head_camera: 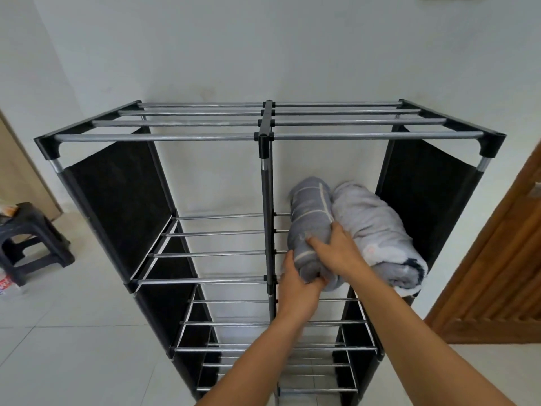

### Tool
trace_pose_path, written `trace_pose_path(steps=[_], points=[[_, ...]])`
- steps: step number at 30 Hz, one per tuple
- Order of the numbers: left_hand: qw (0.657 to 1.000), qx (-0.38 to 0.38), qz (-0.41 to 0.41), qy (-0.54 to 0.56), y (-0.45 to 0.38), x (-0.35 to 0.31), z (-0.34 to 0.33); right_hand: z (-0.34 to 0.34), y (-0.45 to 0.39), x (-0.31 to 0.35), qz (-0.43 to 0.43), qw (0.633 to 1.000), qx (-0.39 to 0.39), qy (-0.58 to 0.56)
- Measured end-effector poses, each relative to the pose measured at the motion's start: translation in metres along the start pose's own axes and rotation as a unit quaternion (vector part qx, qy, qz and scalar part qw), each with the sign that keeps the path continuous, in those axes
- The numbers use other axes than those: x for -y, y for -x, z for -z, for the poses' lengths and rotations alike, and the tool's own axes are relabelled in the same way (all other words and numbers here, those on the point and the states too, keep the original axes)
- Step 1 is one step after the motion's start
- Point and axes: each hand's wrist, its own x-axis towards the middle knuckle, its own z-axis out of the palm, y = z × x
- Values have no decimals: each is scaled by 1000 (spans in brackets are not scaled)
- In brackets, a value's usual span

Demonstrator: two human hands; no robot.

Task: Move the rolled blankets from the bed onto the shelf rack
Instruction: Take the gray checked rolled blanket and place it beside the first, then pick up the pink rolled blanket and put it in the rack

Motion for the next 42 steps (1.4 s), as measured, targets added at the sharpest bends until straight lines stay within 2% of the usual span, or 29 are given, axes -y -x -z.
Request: trace_pose_path(steps=[7,13,16,20,23,27,30,33,37,42], points=[[999,-5,36,39,8,-10,-3,15,37,-1,40,998,33,35],[998,9,47,42,38,-18,-8,39,81,-31,63,993,99,24],[998,29,52,31,63,-15,-9,52,112,-55,39,989,139,0],[994,53,97,-7,98,-12,-20,78,170,-100,-38,993,113,-4],[979,160,103,-77,134,-10,-45,106,233,-138,-113,992,45,-37],[901,382,47,-200,191,-10,-95,134,343,-189,-223,963,-105,-112],[825,511,-15,-242,257,1,-131,122,455,-225,-325,903,-235,-155],[734,629,-38,-252,341,24,-153,80,579,-233,-406,832,-331,-181],[587,760,-18,-279,473,65,-151,24,740,-204,-521,682,-449,-248],[432,850,-9,-302,632,94,-133,-31,898,-145,-572,481,-603,-278]])
